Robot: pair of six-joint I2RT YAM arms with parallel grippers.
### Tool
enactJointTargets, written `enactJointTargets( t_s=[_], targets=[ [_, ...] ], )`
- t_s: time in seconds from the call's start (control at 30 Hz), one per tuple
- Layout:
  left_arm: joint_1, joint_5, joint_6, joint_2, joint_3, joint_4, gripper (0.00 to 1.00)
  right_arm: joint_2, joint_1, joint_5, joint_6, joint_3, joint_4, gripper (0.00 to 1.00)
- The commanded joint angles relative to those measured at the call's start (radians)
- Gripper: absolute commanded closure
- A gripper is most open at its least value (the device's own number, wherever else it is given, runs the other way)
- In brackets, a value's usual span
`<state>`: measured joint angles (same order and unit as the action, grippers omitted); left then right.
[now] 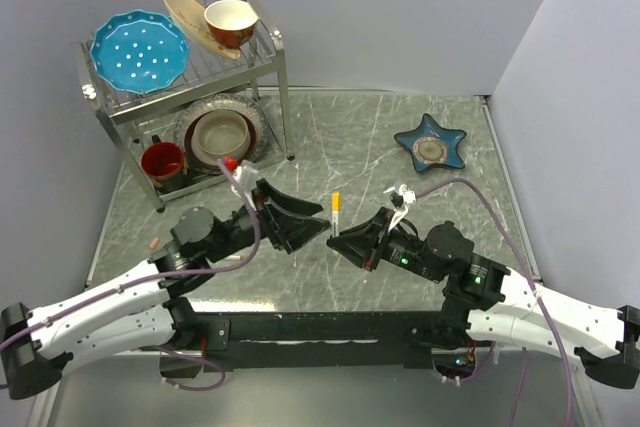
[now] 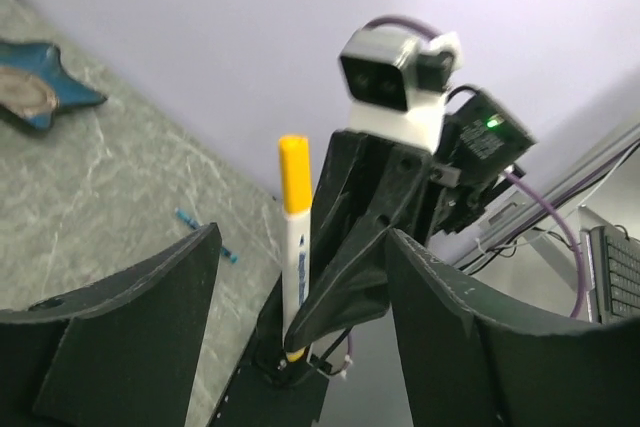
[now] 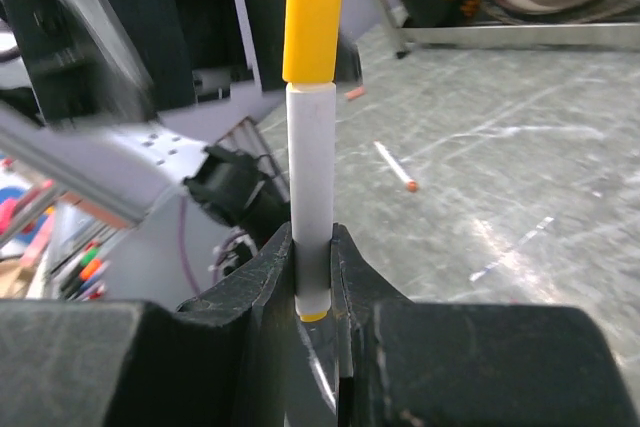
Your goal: Insert the pens into the pen caps
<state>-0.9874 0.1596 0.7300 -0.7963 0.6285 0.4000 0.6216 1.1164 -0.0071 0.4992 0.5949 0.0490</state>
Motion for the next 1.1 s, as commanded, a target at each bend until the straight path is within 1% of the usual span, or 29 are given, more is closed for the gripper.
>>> enactJointTargets(
  t_s=[0.0,0.13,0.3,0.57,0.9,0.93,0.97,1.0,1.03,1.07],
  targets=[
    [-0.002,-0.018,-0.096,0.048,0.092,-0.055,0.28,-0.013,-0.003,-0.126,-0.021,0.016,0.074,1.0],
    [-0.003,-0.009,-0.141,0.039,0.134,-0.087,0.27,-0.007,-0.003,-0.183,-0.016,0.014,0.084,1.0],
    [-0.002,0.018,-0.168,0.008,0.188,-0.127,0.3,0.01,-0.003,-0.237,0.001,0.017,0.106,1.0],
    [-0.003,0.003,-0.188,0.005,0.185,-0.115,0.34,0.027,-0.003,-0.26,0.019,0.01,0.129,1.0],
    [-0.004,0.077,-0.167,-0.03,0.181,-0.113,0.42,0.036,-0.001,-0.261,0.027,0.005,0.158,1.0],
    [-0.002,0.089,-0.167,-0.03,0.177,-0.107,0.44,0.04,-0.003,-0.26,0.025,0.005,0.157,1.0],
    [-0.003,0.092,-0.167,-0.03,0.169,-0.102,0.53,0.043,-0.003,-0.258,0.022,0.006,0.157,1.0],
    [-0.004,0.095,-0.164,-0.027,0.166,-0.099,0.58,0.041,-0.003,-0.258,0.022,0.005,0.158,1.0],
    [-0.002,0.097,-0.161,-0.024,0.159,-0.095,0.71,0.041,-0.004,-0.258,0.024,0.005,0.161,1.0],
    [-0.003,0.103,-0.156,-0.018,0.151,-0.089,0.78,0.038,-0.003,-0.255,0.024,0.003,0.163,1.0]
  ],
)
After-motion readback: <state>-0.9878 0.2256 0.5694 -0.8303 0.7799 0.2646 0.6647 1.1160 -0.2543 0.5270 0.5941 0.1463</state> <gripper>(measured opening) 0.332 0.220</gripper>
